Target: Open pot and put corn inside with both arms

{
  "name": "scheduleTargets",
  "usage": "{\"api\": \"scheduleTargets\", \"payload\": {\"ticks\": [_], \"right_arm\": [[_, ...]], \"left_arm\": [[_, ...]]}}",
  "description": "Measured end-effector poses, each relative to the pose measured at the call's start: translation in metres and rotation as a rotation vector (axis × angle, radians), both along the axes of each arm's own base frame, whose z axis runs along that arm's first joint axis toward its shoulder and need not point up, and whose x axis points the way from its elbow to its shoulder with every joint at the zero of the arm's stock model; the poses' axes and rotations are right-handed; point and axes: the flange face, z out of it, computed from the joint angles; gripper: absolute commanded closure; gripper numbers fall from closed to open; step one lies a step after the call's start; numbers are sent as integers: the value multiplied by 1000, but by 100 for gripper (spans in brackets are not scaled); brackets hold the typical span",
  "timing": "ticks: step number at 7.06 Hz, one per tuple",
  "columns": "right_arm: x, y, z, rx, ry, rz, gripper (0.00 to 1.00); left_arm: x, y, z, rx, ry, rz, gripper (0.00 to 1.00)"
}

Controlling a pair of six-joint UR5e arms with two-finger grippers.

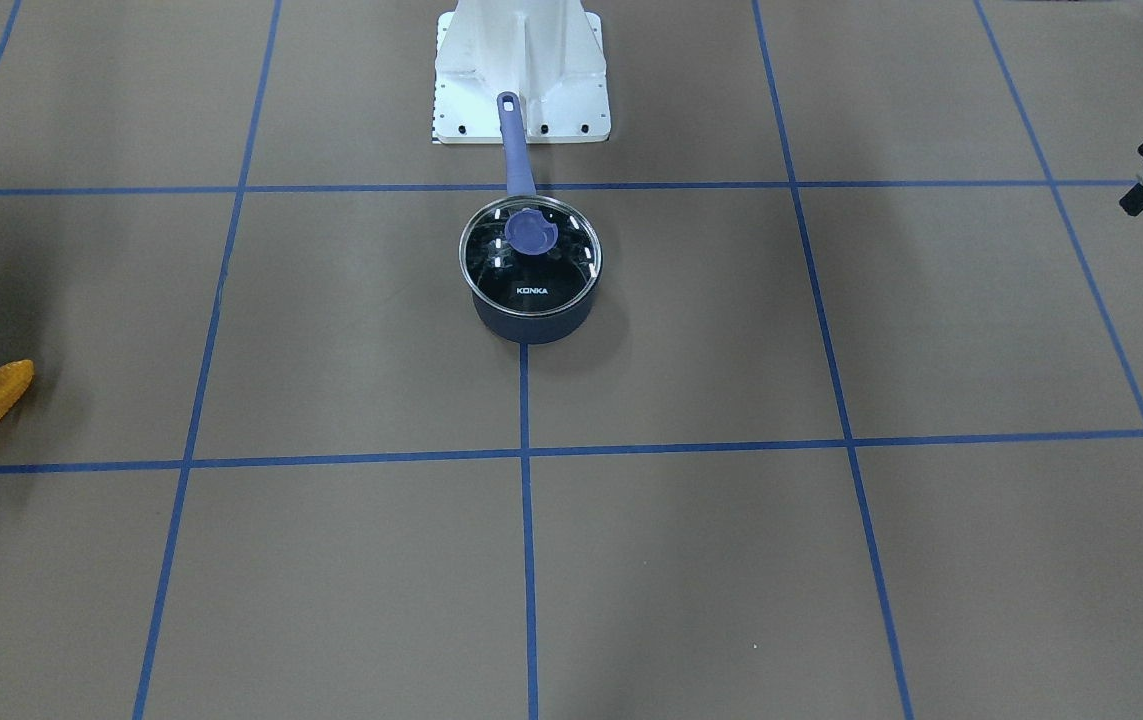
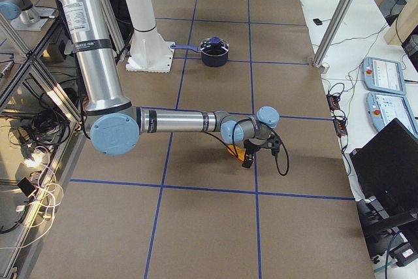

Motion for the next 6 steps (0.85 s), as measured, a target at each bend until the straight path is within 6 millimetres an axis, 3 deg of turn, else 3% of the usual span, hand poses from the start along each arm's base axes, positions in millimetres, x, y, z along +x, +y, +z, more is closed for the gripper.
{"api": "scheduleTargets", "payload": {"ticks": [2,5,6], "right_arm": [[0,2,3,7,7,1,45],[-3,0,0,11,5,2,60],[-5,-3,-4,10,3,9,60]], "left_arm": [[8,-5,-9,-6,6,-4,1],[25,-12,-22,-25,19,-7,1],[30,-15,-28,-31,28,-9,1]]}}
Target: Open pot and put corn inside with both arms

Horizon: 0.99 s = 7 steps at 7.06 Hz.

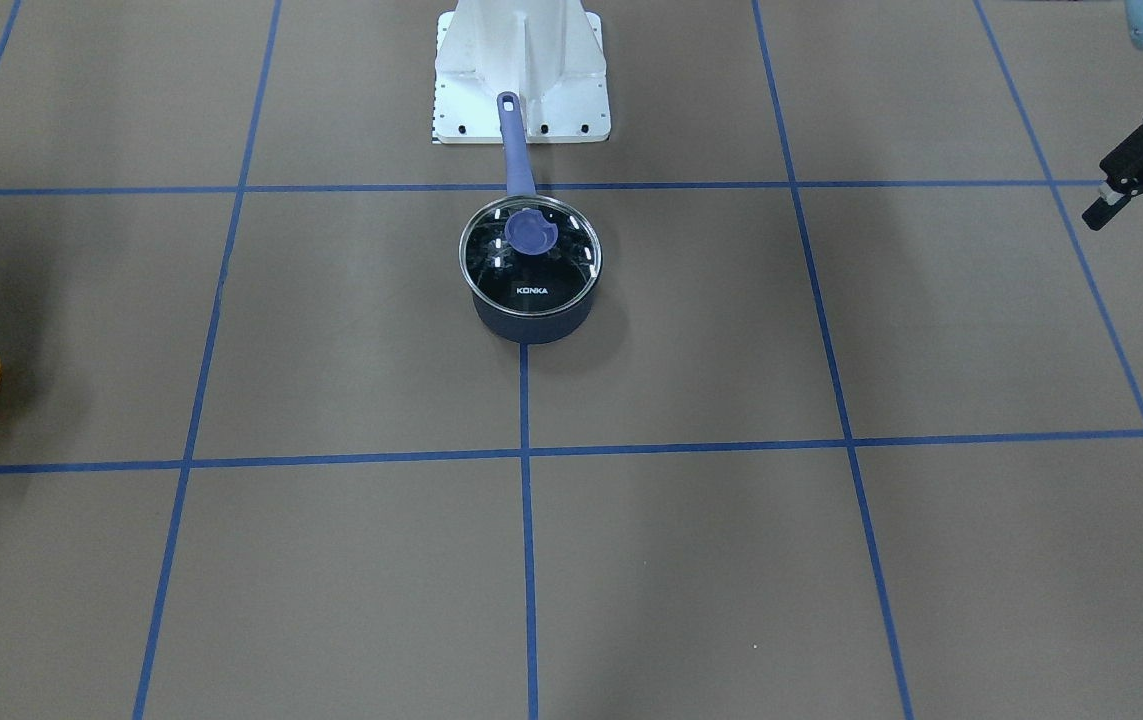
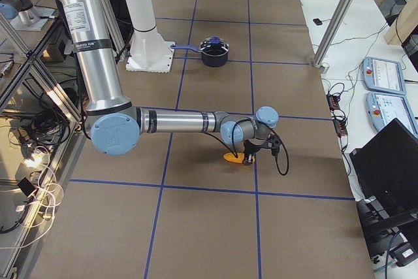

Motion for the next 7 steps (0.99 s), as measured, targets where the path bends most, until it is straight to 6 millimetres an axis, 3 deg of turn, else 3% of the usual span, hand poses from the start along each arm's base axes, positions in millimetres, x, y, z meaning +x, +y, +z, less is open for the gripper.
{"api": "scheduleTargets", "payload": {"ticks": [2,3,4,6,7], "right_arm": [[-4,-13,-30,15,-32,19,70],[-5,-23,-48,21,-50,31,81],[-4,-33,-65,32,-62,42,81],[1,-47,-93,43,-72,59,81],[1,-55,-117,37,-70,64,81]], "left_arm": [[23,-8,-22,-24,27,-4,1],[44,-10,-35,-41,34,-9,1],[69,-9,-53,-65,46,-16,1],[130,-4,-109,-138,81,-21,1],[168,6,-151,-178,63,-29,1]]}}
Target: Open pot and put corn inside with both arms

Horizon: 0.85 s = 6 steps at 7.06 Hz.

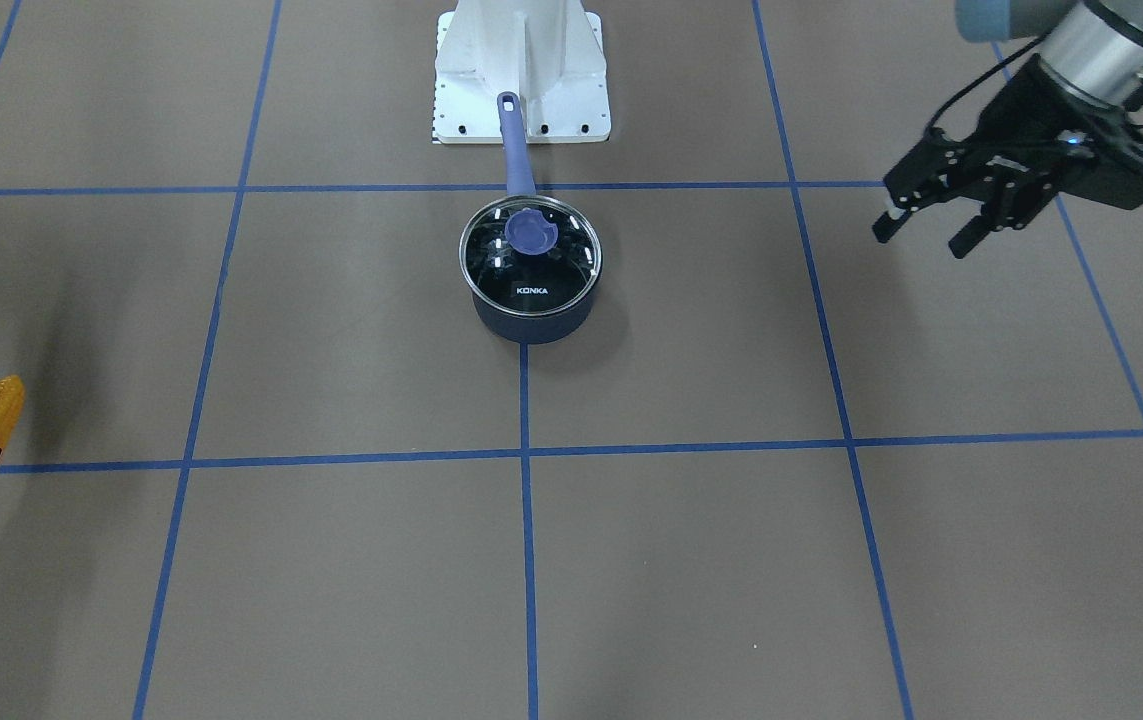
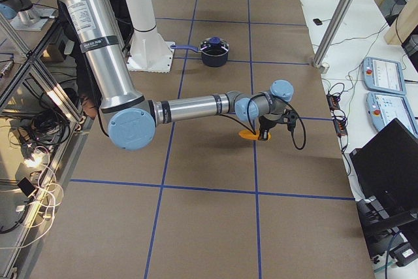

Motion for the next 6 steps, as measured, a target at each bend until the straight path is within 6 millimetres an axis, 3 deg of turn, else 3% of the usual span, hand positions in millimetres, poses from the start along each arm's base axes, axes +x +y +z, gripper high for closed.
{"api": "scheduleTargets", "payload": {"ticks": [2,3,6], "right_arm": [[0,-10,-48,-18,6,5,81],[-1,-14,-64,-19,6,7,82],[-3,-18,-86,-10,0,19,82]], "left_arm": [[80,32,-86,-65,-72,-5,1],[114,52,-109,-82,-91,-2,1],[208,92,-131,-90,-142,42,1]]}}
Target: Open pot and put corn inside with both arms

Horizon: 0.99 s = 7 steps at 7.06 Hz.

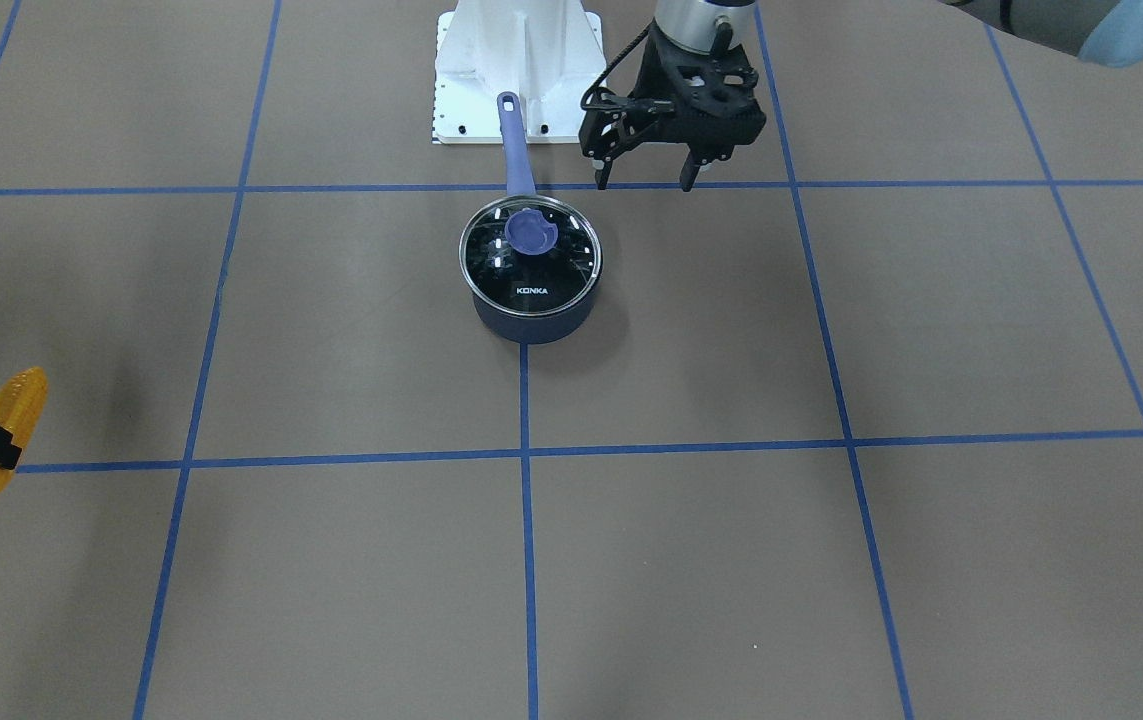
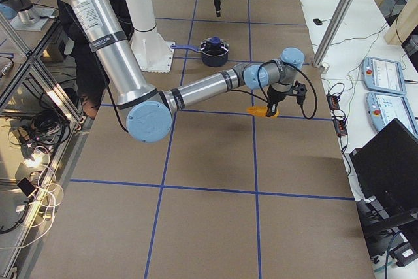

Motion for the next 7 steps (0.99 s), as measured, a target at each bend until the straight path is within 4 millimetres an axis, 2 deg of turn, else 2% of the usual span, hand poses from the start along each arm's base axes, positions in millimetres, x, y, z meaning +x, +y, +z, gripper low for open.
{"api": "scheduleTargets", "payload": {"ticks": [2,3,5,7], "right_arm": [[-1,0,-1,2,1,1,82],[-1,0,-1,2,2,1,82],[-1,0,-1,1,2,1,82],[-1,0,-1,1,1,1,82]], "left_arm": [[54,0,-13,-10,-28,34,1],[74,0,-17,-15,-39,49,1],[102,-7,-23,-24,-56,59,1],[123,-12,-20,-24,-61,62,1]]}}
